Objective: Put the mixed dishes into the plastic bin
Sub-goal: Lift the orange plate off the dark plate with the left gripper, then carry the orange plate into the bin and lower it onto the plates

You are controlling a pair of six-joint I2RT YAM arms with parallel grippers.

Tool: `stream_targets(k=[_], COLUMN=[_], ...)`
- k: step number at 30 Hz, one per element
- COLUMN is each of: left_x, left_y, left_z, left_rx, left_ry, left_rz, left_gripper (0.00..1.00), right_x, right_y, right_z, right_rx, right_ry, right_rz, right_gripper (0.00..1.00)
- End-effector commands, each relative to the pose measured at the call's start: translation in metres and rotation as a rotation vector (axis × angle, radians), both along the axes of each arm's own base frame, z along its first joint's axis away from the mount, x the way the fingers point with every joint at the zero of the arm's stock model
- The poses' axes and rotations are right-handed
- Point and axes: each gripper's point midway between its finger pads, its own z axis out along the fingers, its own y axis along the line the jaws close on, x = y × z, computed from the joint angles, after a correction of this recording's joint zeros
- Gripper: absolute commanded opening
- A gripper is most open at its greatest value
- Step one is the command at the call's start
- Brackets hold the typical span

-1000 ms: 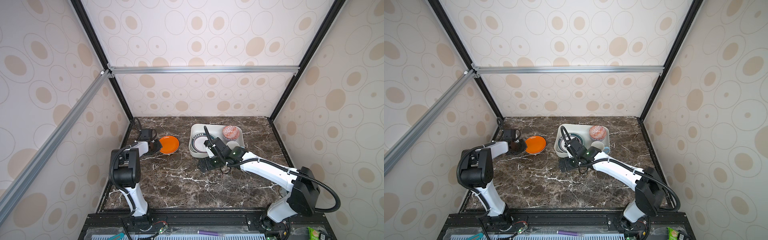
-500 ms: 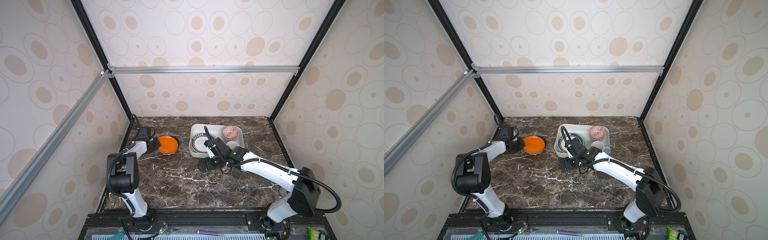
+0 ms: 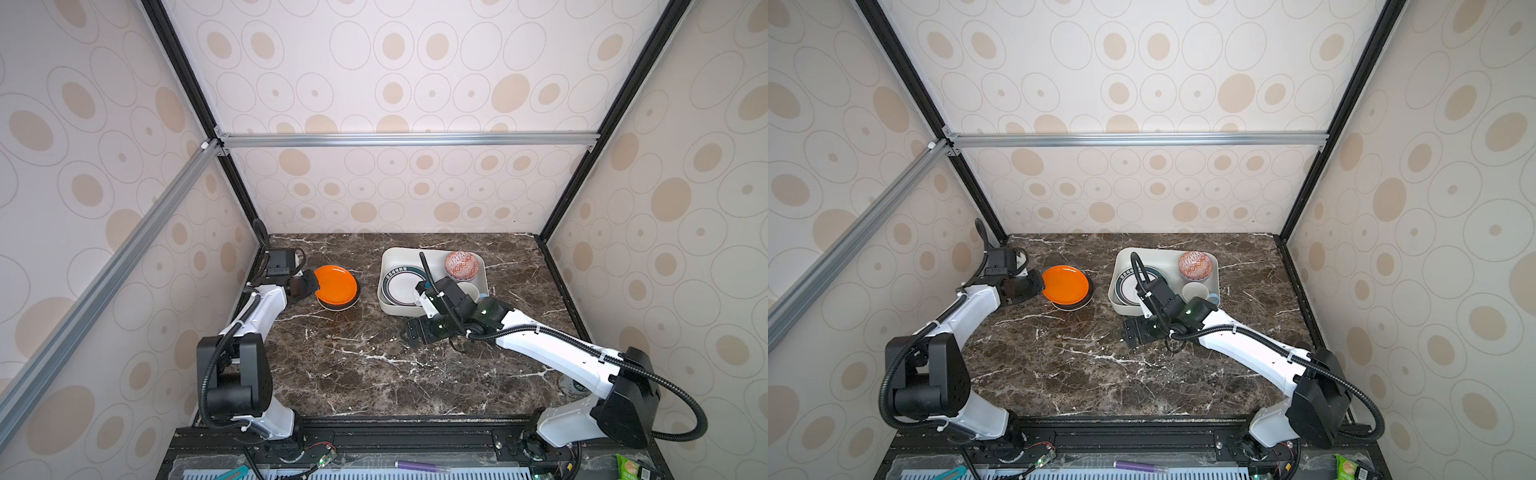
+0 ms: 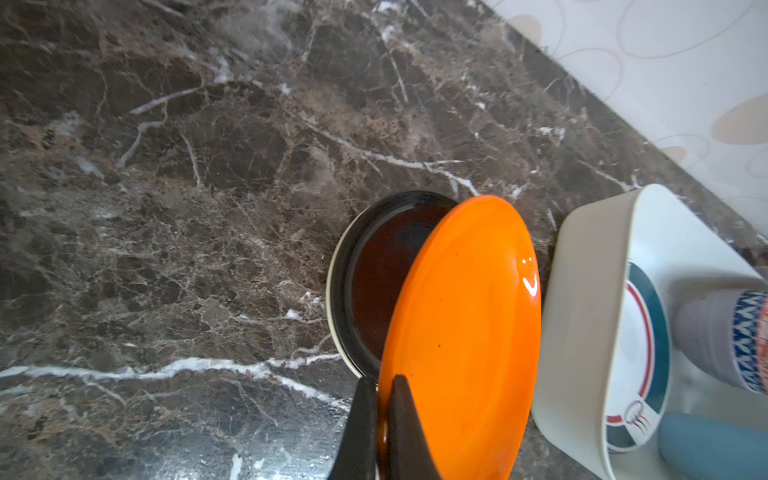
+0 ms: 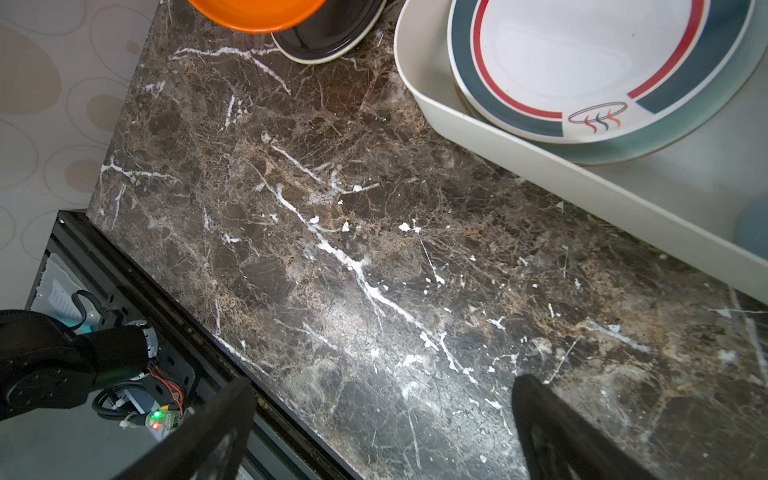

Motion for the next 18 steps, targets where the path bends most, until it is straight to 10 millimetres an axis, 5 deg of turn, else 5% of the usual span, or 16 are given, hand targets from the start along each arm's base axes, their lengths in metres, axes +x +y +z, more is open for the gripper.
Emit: stream_targets(k=[1, 10, 18], left_x=[0.002, 0.005, 0.028], left_y=[-0.015, -0.086, -0.176], left_z=[0.047, 0.099, 0.071], left_rx=[-0.012, -0.052, -0.087], left_ry=[-0.090, -0.205, -0.173], left_rz=[-0.063, -0.192, -0.339], left_gripper=[0.00, 0.00, 0.00], right_x=[-0.002, -0.007, -0.017], right_y=[-0.013, -0.038, -0.071], right_z=[0.007, 0.021, 0.036], right_rx=[-0.007, -0.030, -0.050], right_ry=[-0.015, -0.063, -0.118], right_rz=[-0.031, -0.091, -0.162], right_gripper=[1.00, 1.00, 1.00])
